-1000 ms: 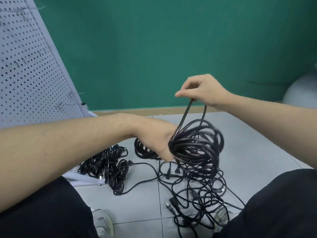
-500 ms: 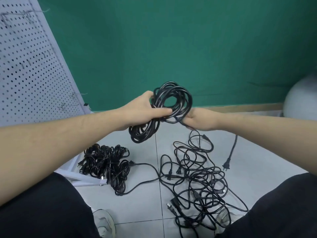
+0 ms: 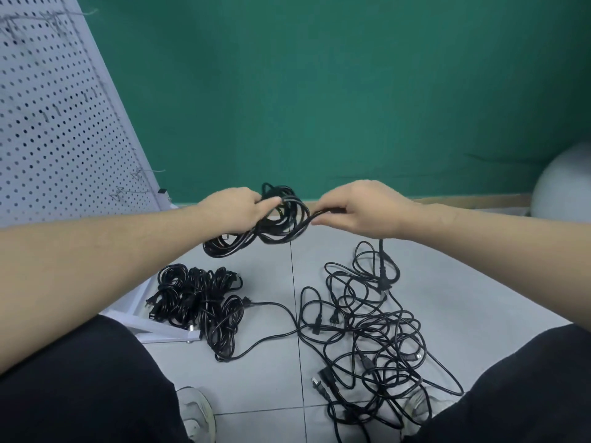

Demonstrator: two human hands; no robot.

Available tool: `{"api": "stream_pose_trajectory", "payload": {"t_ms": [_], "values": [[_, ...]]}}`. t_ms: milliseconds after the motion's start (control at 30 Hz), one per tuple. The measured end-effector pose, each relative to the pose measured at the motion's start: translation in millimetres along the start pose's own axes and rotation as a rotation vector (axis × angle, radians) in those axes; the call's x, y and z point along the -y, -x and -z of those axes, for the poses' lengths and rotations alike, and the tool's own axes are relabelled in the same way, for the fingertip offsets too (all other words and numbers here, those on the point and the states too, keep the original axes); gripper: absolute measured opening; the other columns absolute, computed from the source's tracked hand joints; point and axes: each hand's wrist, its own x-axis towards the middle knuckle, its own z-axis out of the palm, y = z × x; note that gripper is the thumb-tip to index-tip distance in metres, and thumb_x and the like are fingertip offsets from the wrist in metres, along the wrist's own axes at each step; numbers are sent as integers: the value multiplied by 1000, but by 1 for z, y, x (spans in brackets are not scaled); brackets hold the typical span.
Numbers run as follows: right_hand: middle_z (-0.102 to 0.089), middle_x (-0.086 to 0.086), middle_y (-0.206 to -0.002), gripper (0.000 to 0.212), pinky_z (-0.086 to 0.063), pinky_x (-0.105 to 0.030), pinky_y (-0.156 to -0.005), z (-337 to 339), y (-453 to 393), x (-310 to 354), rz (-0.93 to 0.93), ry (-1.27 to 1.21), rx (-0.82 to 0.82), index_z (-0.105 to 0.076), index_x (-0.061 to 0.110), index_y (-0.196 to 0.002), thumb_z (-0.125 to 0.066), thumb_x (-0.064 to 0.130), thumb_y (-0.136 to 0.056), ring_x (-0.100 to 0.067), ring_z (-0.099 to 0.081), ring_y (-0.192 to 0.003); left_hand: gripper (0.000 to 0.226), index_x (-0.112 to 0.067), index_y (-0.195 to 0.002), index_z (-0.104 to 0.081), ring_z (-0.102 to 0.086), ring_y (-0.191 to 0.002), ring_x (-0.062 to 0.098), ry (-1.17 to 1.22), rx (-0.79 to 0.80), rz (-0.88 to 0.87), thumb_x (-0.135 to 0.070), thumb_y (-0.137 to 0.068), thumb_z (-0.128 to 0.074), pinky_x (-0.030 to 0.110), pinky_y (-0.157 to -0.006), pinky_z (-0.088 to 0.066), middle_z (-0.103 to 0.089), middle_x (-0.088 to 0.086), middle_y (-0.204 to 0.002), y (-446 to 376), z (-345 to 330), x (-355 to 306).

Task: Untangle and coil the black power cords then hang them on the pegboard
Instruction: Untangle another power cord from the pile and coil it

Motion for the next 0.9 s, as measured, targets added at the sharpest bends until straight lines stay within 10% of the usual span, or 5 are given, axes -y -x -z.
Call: {"api": "stream_pose_trajectory", "payload": {"t_ms": [200, 433, 667, 900], "values": [[-73, 23, -88, 19, -53, -39, -90, 9, -14, -10, -151, -403, -269, -76, 41, -84, -77, 56, -72, -5, -67, -88, 57, -17, -89, -54, -54, -90, 34, -38, 73, -263, -46, -110, -9, 37, -88, -44, -60, 15, -89, 15, -1, -33], [-73, 26, -78, 4, -42, -5, -78, 12, -6, -25, -214, -513, -137, -81, 26, -85, -82, 28, -82, 11, -63, -76, 58, -31, -65, -50, -51, -55, 12, 38, 57, -650, -74, -85, -17, 35, -61, -41, -54, -3, -55, 27, -1, -35], [-67, -19, -76, 12, -56, -47, -66, -10, 10, -46, -422, -365, 30, -66, -6, -82, -59, -1, -91, -45, -54, -69, 35, -18, -81, -74, -65, -61, 14, 719, -91, -483, -48, -96, -65, 28, -62, -51, -76, 2, -72, 36, -1, -41], [-52, 1, -62, 35, -37, -22, -43, -23, 6, -13, -479, -561, 322, -72, 33, -109, -44, 53, -103, -13, -40, -47, 53, -23, -115, -51, -51, -55, 13, 656, -316, -130, -69, -91, -57, 33, -61, -39, -57, -3, -63, 12, -5, -38]]}}
